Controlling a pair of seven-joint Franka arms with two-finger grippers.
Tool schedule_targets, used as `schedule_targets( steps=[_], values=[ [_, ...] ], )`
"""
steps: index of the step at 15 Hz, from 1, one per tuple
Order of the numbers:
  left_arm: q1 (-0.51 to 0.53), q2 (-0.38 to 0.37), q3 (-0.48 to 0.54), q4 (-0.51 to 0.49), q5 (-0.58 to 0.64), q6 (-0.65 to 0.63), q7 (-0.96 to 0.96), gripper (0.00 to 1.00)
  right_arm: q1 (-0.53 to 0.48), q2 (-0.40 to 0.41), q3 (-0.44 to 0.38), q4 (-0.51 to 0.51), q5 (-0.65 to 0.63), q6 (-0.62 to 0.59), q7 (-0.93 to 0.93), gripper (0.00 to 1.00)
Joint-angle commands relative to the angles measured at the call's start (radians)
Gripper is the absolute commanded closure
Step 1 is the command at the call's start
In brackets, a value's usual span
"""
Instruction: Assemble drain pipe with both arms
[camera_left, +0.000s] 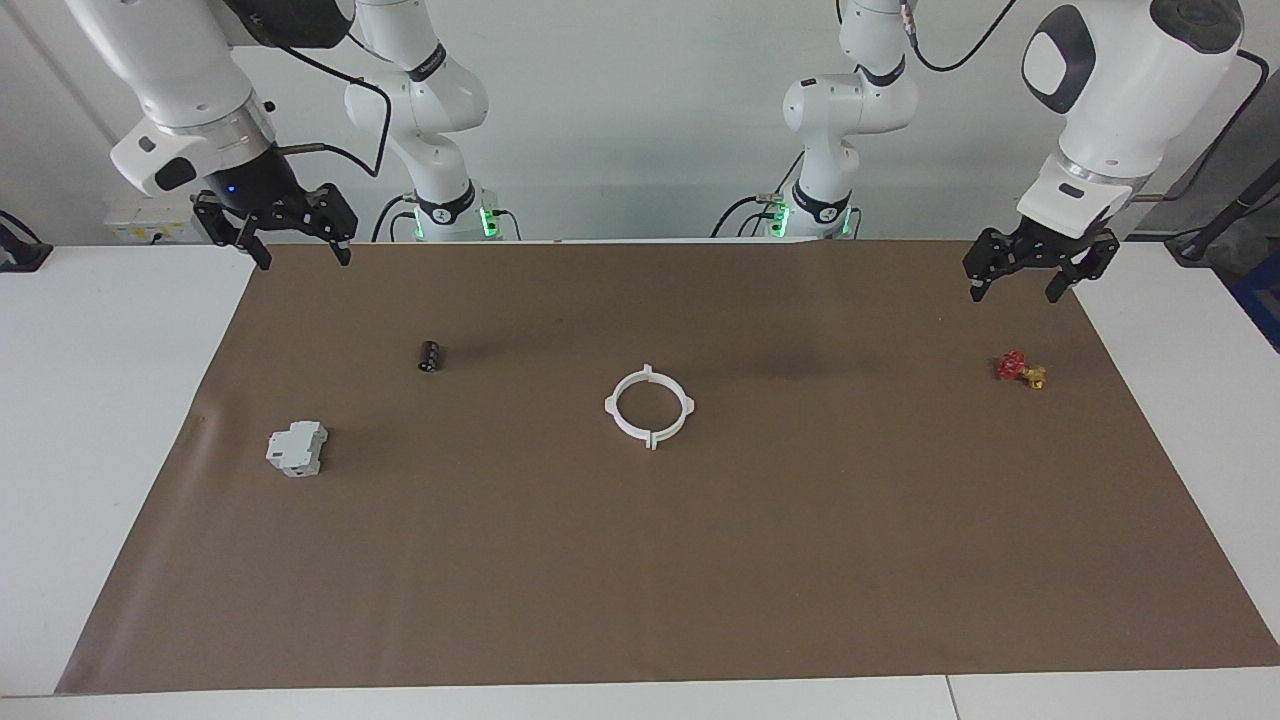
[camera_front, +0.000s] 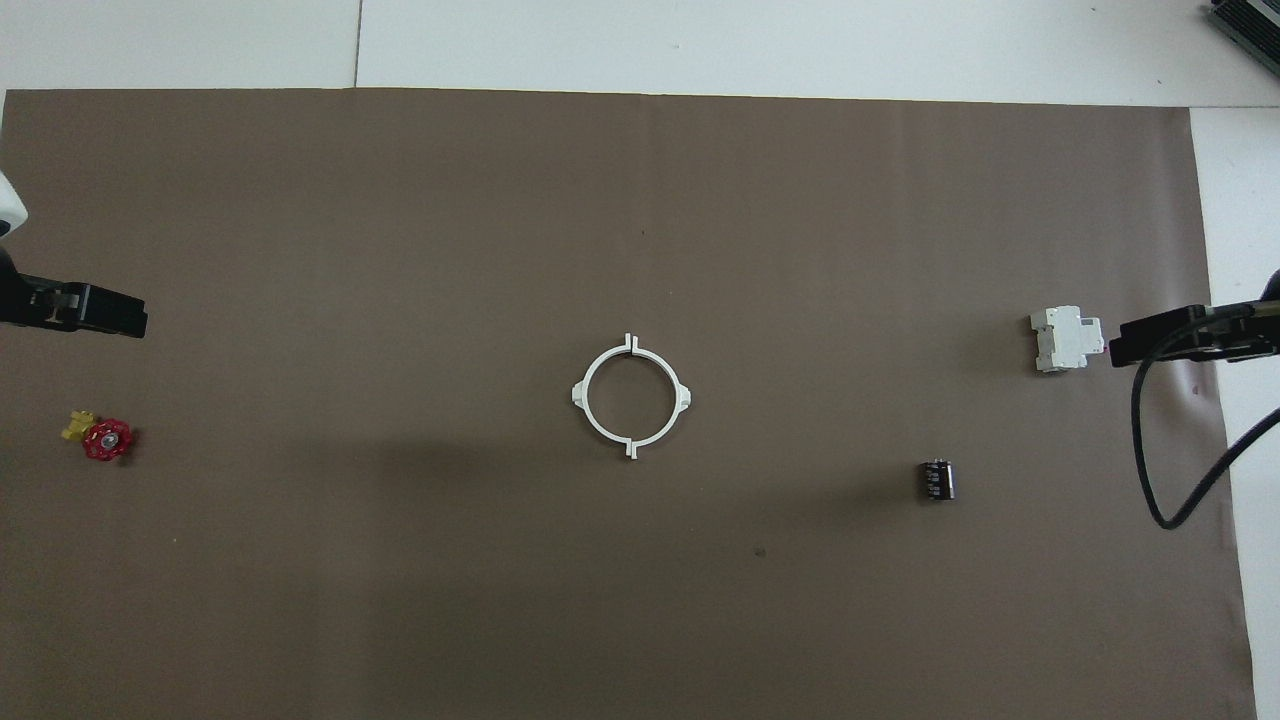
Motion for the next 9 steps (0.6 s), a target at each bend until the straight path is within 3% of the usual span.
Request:
schedule_targets(
  steps=[1,9],
  values=[
    [-0.010,0.001,0.010,0.007,-0.011,0.005,-0.011,0.00,-0.009,-0.012,0.004,-0.006,-0.001,0.002,0.015,0.00],
    [-0.012,0.001,0.009,0.007,-0.011,0.005,-0.031,0.00,-0.009,-0.014,0.002,-0.008,-0.001,0.002,0.014,0.00]
  ],
)
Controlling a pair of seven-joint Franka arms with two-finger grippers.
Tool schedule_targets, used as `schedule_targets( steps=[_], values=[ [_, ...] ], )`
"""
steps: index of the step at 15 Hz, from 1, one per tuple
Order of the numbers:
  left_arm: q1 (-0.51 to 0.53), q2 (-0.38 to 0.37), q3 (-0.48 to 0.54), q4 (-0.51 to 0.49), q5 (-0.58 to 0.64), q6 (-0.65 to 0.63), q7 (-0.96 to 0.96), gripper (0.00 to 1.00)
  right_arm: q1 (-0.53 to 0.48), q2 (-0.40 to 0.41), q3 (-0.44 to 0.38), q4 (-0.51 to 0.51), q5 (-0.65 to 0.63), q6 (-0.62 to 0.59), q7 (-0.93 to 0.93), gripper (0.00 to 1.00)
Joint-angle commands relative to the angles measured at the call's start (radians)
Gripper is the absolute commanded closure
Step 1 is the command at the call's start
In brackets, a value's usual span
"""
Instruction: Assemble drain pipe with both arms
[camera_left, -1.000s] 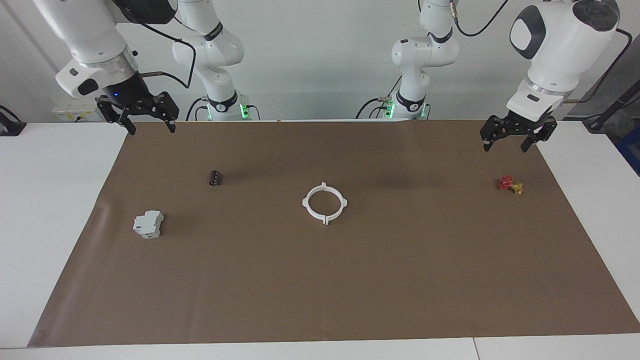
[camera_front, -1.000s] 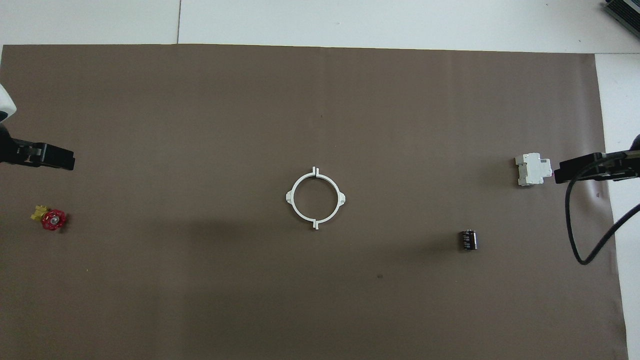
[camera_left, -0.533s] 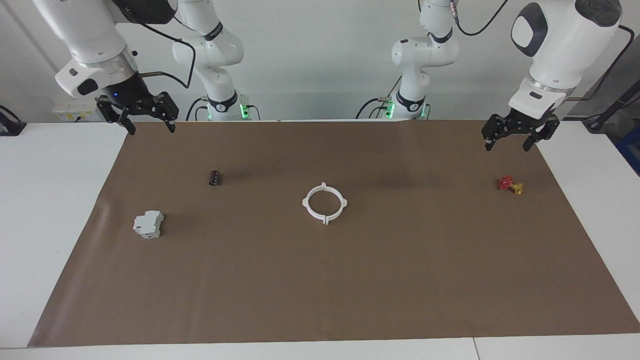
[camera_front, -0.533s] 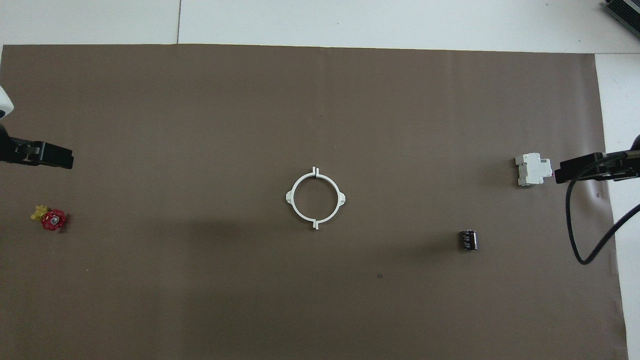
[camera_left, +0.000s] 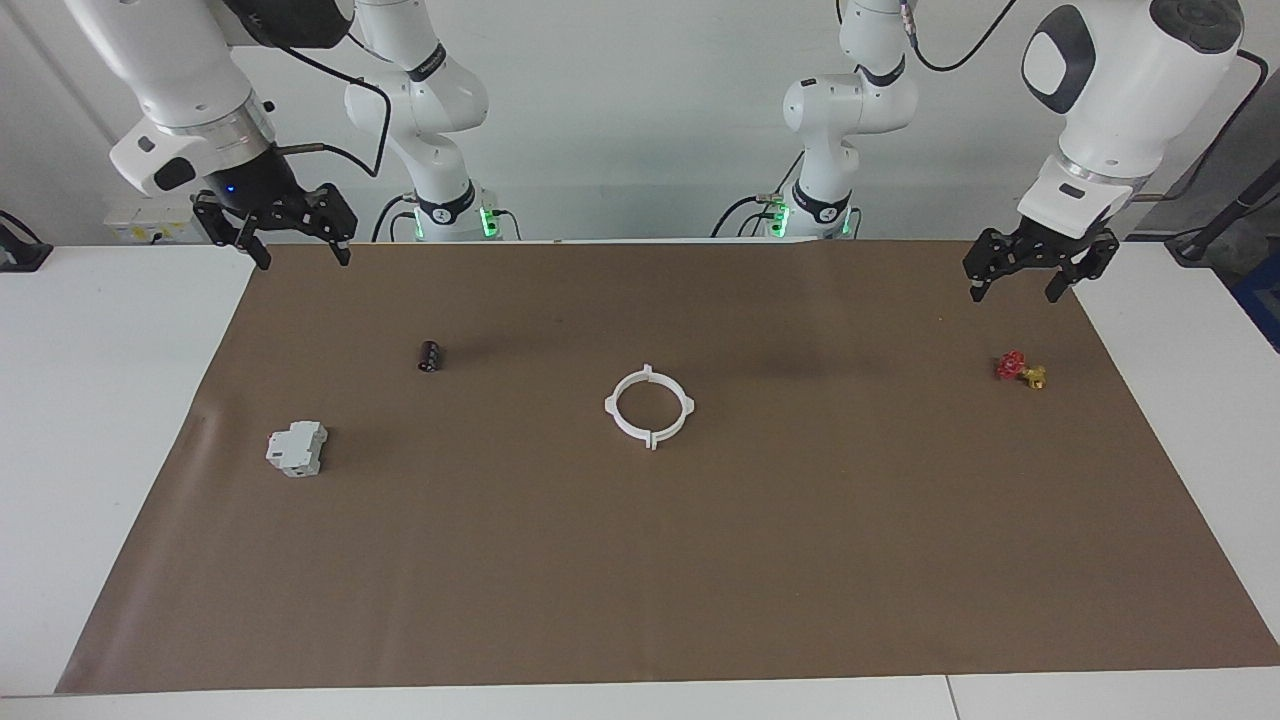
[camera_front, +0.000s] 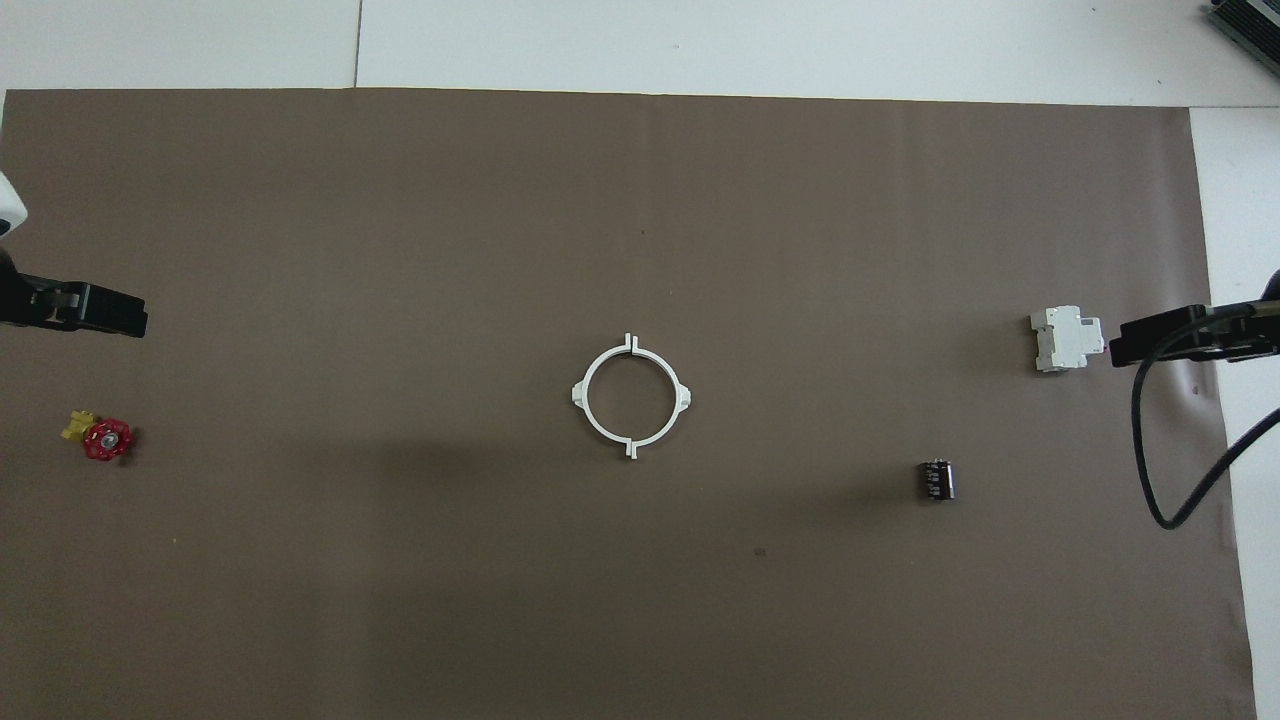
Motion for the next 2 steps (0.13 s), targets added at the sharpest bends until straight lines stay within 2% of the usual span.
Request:
schedule_targets(
  steps=[1,2],
  values=[
    [-0.012,0.001,0.009,0.007,-0.011,0.005,-0.017,0.00,-0.009,-0.014,0.004,-0.008,-0.001,0.002,0.014,0.00],
    [-0.012,0.000,0.009,0.007,-0.011,0.005,-0.017,0.00,-0.009,-0.014,0.002,-0.008,-0.001,0.002,0.014,0.00]
  ],
)
